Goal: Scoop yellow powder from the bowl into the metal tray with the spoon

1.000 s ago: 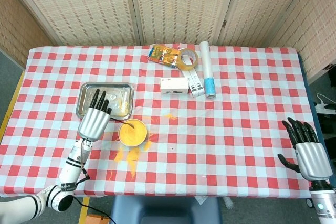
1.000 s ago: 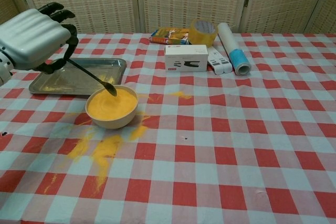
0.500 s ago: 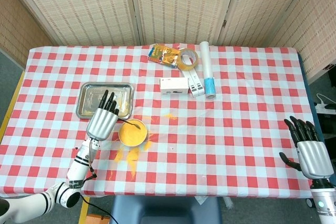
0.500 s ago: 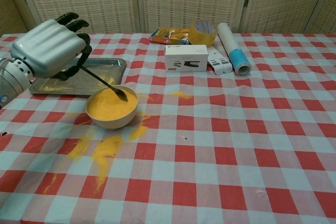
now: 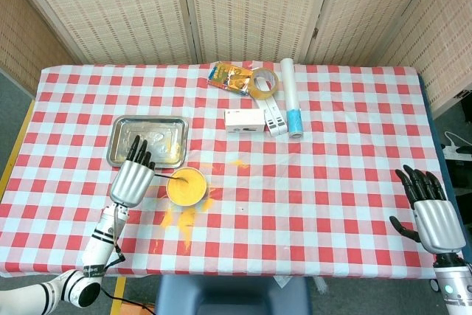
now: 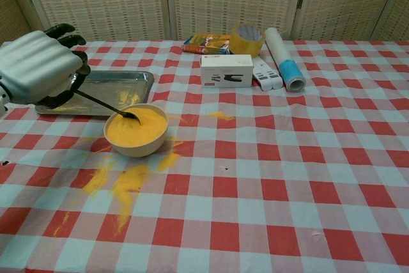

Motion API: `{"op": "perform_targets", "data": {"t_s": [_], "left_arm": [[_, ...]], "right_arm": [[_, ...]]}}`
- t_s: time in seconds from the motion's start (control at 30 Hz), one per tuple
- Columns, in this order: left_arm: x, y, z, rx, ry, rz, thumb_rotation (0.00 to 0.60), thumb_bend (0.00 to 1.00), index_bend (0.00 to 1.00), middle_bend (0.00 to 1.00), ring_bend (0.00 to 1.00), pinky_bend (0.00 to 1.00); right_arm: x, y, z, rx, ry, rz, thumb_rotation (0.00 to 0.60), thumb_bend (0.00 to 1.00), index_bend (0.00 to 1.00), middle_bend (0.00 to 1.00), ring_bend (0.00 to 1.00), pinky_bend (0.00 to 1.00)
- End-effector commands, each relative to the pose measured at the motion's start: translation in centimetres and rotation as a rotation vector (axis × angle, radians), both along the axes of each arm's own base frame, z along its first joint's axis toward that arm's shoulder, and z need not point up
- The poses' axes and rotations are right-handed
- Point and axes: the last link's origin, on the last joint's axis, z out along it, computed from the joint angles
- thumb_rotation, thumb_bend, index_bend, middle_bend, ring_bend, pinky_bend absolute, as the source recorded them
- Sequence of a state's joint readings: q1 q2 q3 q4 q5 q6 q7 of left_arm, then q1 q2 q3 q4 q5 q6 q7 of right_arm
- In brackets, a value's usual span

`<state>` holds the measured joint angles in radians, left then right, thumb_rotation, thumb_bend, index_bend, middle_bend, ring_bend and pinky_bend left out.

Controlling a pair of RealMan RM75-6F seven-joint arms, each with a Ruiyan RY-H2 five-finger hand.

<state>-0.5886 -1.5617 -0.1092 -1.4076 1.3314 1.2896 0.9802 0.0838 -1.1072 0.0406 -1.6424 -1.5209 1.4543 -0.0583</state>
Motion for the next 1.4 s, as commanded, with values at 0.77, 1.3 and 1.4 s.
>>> {"op": "perform_targets", "data": {"t_s": [0.77, 1.3, 1.4], "left_arm": [[1.4, -2.8, 1.7, 0.022, -0.21, -0.093, 0.6, 0.57, 0.78, 0.35, 0.1, 0.05], [0.2, -2.0, 0.1, -0.027, -0.11, -0.047, 0.6, 0.57, 0.77, 0.36, 0.12, 0.05], [-0.1, -1.2, 0.0, -0.019, -0.116, -0.038, 0.6, 0.57, 0.77, 0.36, 0.12, 0.05]], "right_arm": [[0.3, 0.4, 0.1, 0.001, -0.009, 0.018, 0.6, 0.16, 0.0, 0.0, 0.0, 0.0], [0.3, 0.4, 0.2, -0.003, -0.011, 0.016, 0.6, 0.16, 0.0, 0.0, 0.0, 0.0], [0.2, 0.3, 0.4, -0.008, -0.009, 0.011, 0.6, 0.16, 0.0, 0.0, 0.0, 0.0]]}}
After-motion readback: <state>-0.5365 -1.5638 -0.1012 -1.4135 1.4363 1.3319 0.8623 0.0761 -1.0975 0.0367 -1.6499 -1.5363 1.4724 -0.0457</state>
